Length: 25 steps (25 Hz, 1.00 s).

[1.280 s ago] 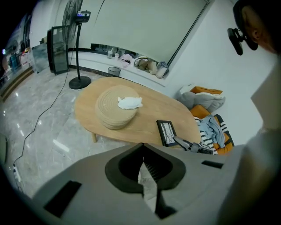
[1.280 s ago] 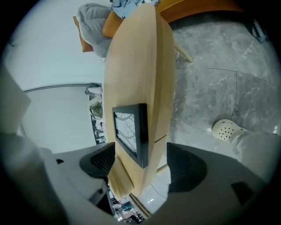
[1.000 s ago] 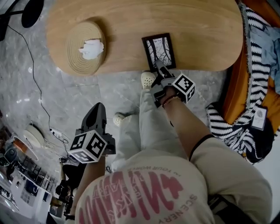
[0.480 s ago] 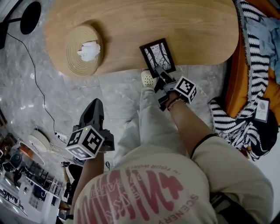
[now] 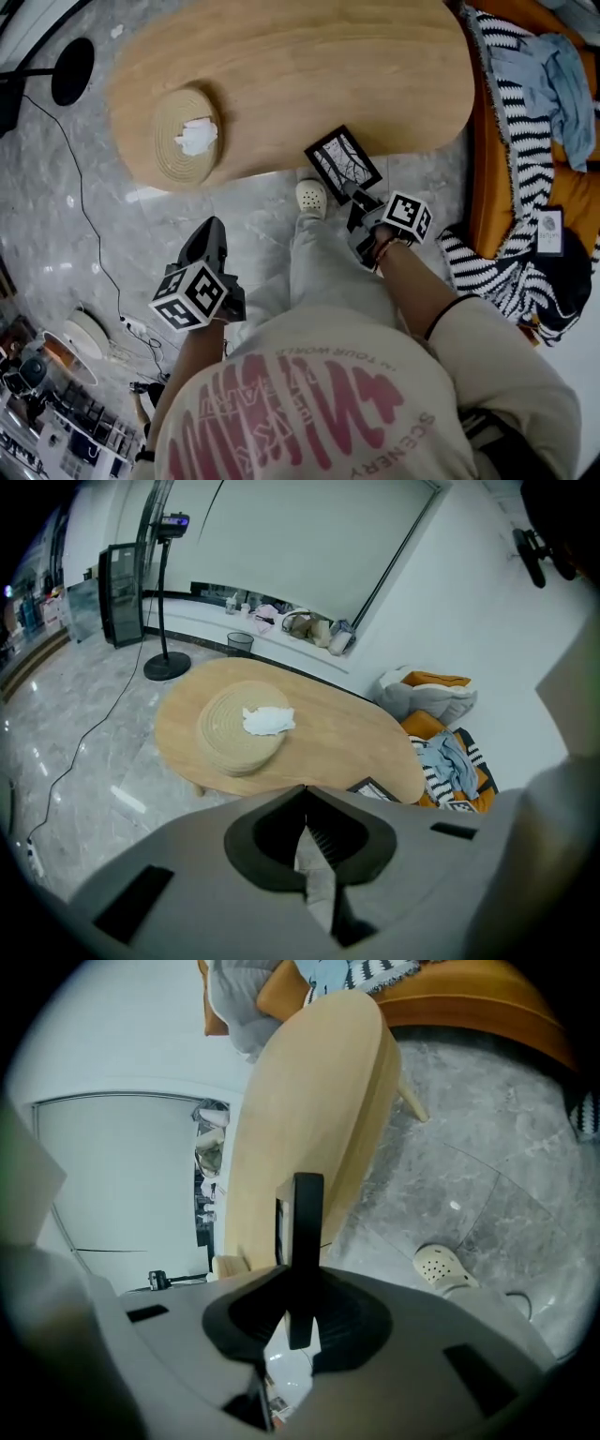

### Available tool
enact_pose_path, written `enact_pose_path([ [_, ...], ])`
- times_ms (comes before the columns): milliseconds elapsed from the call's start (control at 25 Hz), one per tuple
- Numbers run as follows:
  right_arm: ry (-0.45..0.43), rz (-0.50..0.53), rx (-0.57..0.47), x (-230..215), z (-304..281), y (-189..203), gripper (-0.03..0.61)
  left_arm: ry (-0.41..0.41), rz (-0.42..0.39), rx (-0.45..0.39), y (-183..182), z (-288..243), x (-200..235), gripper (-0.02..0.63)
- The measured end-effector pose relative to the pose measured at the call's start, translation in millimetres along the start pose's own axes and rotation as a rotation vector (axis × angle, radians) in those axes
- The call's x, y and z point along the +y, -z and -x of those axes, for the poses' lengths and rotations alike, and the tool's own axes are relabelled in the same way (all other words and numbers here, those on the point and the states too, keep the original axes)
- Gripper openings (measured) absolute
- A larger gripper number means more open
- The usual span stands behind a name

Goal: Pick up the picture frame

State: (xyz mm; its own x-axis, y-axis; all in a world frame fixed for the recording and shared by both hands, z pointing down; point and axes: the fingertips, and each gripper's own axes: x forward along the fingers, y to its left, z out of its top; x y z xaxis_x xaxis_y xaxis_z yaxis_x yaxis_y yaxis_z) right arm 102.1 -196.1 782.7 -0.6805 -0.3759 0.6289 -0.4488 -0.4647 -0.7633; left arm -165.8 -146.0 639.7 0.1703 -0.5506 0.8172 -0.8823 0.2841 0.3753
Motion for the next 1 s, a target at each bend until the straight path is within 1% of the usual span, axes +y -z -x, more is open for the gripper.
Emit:
enact_pose_path([
  [80,0.026,0.011,0.001,6,10,-5,0.072,-0.006,-0.003,-0.004,-6,1,-3,0.005],
  [200,0.059,0.02,-0.004,16,25,-13,0.071,0.02,0.032,-0.027,-20,6,-13,0.005],
  [440,0.062,0.063,-0.052,49,50,-36,0.071,0.089,0.028,-0.104,-43,24,-36,0.005],
  [560,0.024,0.083,-0.112,75,63,-53,0.07,0.112,0.077,-0.138,-49,28,-43,0.005],
  [680,-0.017,0.098,-0.169,100,78,-56,0.069,0.133,0.105,-0.165,-51,38,-46,0.005],
  [840,-0.059,0.119,-0.231,130,105,-50,0.069,0.167,0.096,-0.223,-63,60,-52,0.005],
  [920,-0.096,0.141,-0.266,151,117,-49,0.067,0.192,0.081,-0.27,-79,72,-56,0.005],
  [1000,-0.14,0.171,-0.311,177,129,-45,0.067,0.197,0.057,-0.328,-96,90,-54,0.005],
])
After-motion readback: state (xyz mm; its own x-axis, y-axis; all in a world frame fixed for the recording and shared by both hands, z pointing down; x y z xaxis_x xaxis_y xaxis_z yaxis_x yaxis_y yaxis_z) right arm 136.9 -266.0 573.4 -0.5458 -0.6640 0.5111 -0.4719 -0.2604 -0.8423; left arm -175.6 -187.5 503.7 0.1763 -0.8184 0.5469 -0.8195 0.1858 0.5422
